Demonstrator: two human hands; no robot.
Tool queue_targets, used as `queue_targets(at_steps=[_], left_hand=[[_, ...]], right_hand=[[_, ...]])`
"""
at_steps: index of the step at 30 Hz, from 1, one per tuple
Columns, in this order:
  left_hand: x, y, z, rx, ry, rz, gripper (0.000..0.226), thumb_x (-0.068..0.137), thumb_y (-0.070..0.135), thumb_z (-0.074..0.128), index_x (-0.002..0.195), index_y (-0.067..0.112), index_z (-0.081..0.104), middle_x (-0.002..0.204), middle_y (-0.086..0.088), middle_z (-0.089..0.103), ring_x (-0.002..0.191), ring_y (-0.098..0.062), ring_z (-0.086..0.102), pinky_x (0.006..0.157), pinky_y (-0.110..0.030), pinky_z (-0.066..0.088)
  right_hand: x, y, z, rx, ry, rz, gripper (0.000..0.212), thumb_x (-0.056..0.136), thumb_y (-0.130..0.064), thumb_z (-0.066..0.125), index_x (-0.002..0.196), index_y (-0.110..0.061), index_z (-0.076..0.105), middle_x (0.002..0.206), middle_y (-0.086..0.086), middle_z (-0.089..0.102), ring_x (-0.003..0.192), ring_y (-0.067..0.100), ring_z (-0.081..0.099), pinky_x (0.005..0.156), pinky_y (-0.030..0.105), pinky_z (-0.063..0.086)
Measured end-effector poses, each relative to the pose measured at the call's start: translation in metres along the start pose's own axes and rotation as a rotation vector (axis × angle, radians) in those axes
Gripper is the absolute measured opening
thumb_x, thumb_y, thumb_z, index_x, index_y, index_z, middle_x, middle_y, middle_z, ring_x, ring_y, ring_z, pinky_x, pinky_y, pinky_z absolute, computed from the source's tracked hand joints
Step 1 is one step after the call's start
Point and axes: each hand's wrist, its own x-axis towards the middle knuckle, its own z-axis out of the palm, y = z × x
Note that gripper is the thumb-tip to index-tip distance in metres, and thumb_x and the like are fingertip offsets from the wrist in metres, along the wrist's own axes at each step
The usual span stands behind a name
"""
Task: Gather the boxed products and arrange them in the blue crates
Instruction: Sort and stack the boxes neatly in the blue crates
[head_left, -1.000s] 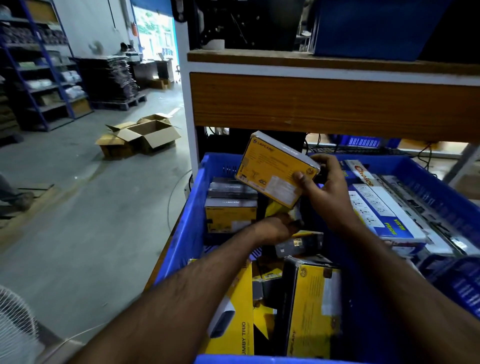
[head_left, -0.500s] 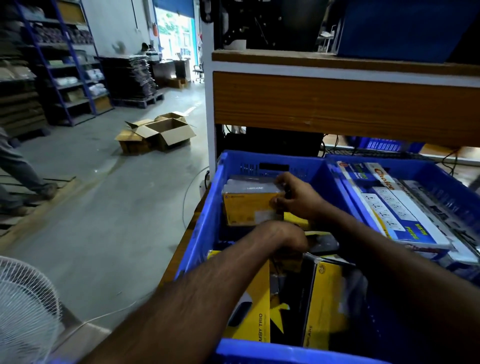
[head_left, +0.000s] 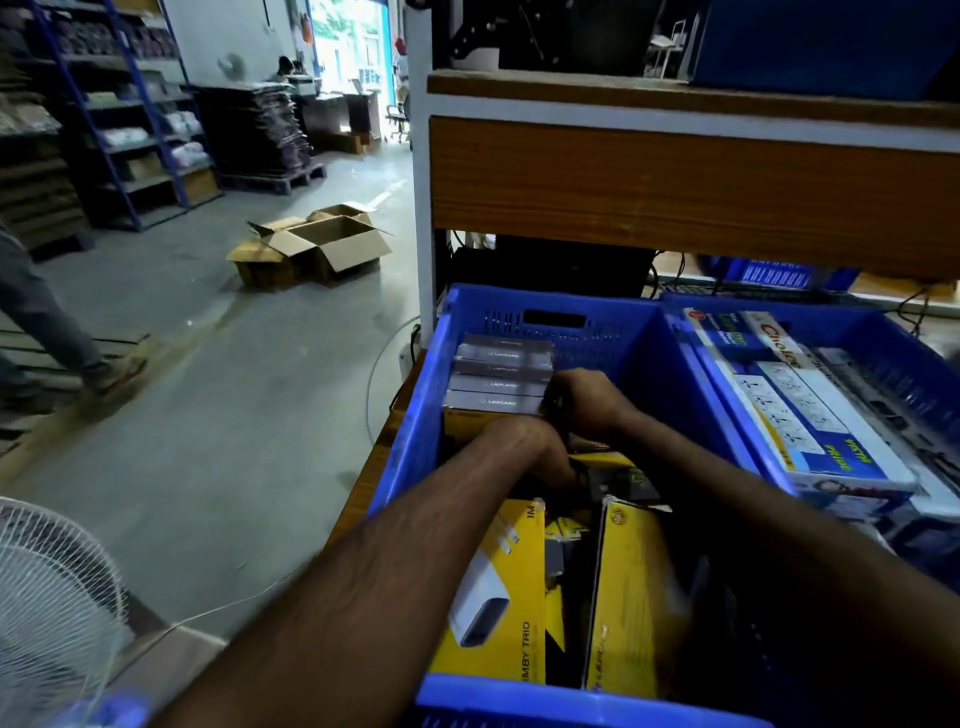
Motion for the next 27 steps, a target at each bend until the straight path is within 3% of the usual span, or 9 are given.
queue_targets(at_steps=[4, 6, 9, 12, 18, 23, 25, 27], left_hand=[[0.000, -0.004, -0.003, -0.001, -0.039, 0.049, 0.040, 0.092, 0.049, 0.053, 0.116, 0.019, 0.064, 0.108, -0.003, 0.069, 0.086, -0.021, 0.066, 0.085, -0.036, 0.053], [0.001, -0.004, -0.003, 0.072, 0.007, 0.075, 0.043, 0.092, 0.050, 0.054, 0.120, 0.018, 0.062, 0.114, -0.004, 0.068, 0.095, -0.024, 0.066, 0.090, -0.038, 0.053], [0.000, 0.000, 0.001, 0.172, 0.091, 0.143, 0.044, 0.088, 0.049, 0.059, 0.117, 0.016, 0.063, 0.113, -0.005, 0.067, 0.099, -0.026, 0.064, 0.088, -0.039, 0.053], [0.000, 0.008, 0.004, 0.164, 0.131, 0.225, 0.028, 0.086, 0.035, 0.064, 0.104, 0.014, 0.062, 0.104, -0.006, 0.066, 0.093, -0.026, 0.063, 0.079, -0.037, 0.053], [0.001, 0.014, 0.002, 0.157, 0.179, 0.279, 0.017, 0.091, 0.027, 0.058, 0.105, 0.019, 0.054, 0.110, -0.007, 0.061, 0.089, -0.022, 0.056, 0.080, -0.036, 0.051], [-0.005, 0.026, 0.001, 0.016, 0.219, 0.378, 0.034, 0.097, 0.025, 0.051, 0.128, 0.012, 0.053, 0.110, -0.002, 0.059, 0.090, -0.014, 0.050, 0.070, -0.024, 0.038], [-0.006, 0.032, 0.005, 0.034, 0.206, 0.399, 0.036, 0.097, 0.032, 0.053, 0.128, 0.012, 0.053, 0.108, 0.001, 0.059, 0.089, -0.012, 0.051, 0.065, -0.023, 0.040], [0.002, 0.033, 0.012, 0.173, 0.212, 0.380, 0.037, 0.096, 0.030, 0.057, 0.126, 0.009, 0.054, 0.109, -0.004, 0.063, 0.091, -0.020, 0.060, 0.072, -0.030, 0.049]], right_hand=[[-0.016, 0.010, -0.025, 0.108, 0.034, -0.050, 0.023, 0.093, -0.016, 0.061, 0.115, -0.010, 0.066, 0.113, 0.005, 0.068, 0.101, 0.018, 0.063, 0.081, 0.027, 0.048], [-0.031, 0.011, -0.036, 0.174, 0.109, -0.052, 0.019, 0.093, -0.014, 0.061, 0.111, -0.009, 0.068, 0.108, 0.005, 0.069, 0.099, 0.020, 0.064, 0.081, 0.031, 0.050], [-0.056, 0.014, -0.038, 0.231, 0.161, -0.008, 0.011, 0.092, -0.010, 0.061, 0.097, -0.010, 0.071, 0.093, 0.004, 0.070, 0.090, 0.020, 0.066, 0.082, 0.038, 0.055], [-0.074, 0.016, -0.038, 0.313, 0.158, 0.035, 0.014, 0.091, -0.005, 0.059, 0.096, -0.012, 0.070, 0.090, 0.002, 0.070, 0.087, 0.017, 0.067, 0.079, 0.035, 0.056], [-0.078, 0.019, -0.043, 0.358, 0.152, 0.053, 0.018, 0.090, 0.001, 0.058, 0.097, -0.011, 0.069, 0.085, -0.002, 0.067, 0.082, 0.015, 0.065, 0.068, 0.022, 0.049], [-0.077, 0.021, -0.043, 0.309, 0.181, 0.064, 0.021, 0.089, 0.000, 0.057, 0.098, -0.014, 0.069, 0.090, -0.002, 0.067, 0.087, 0.017, 0.065, 0.069, 0.025, 0.053], [-0.077, 0.021, -0.044, 0.323, 0.208, 0.065, 0.023, 0.090, 0.000, 0.055, 0.100, -0.014, 0.069, 0.094, 0.001, 0.068, 0.088, 0.017, 0.065, 0.071, 0.030, 0.055], [-0.078, 0.021, -0.045, 0.335, 0.255, 0.053, 0.023, 0.090, 0.000, 0.053, 0.100, -0.013, 0.070, 0.093, 0.002, 0.069, 0.086, 0.016, 0.065, 0.071, 0.029, 0.053]])
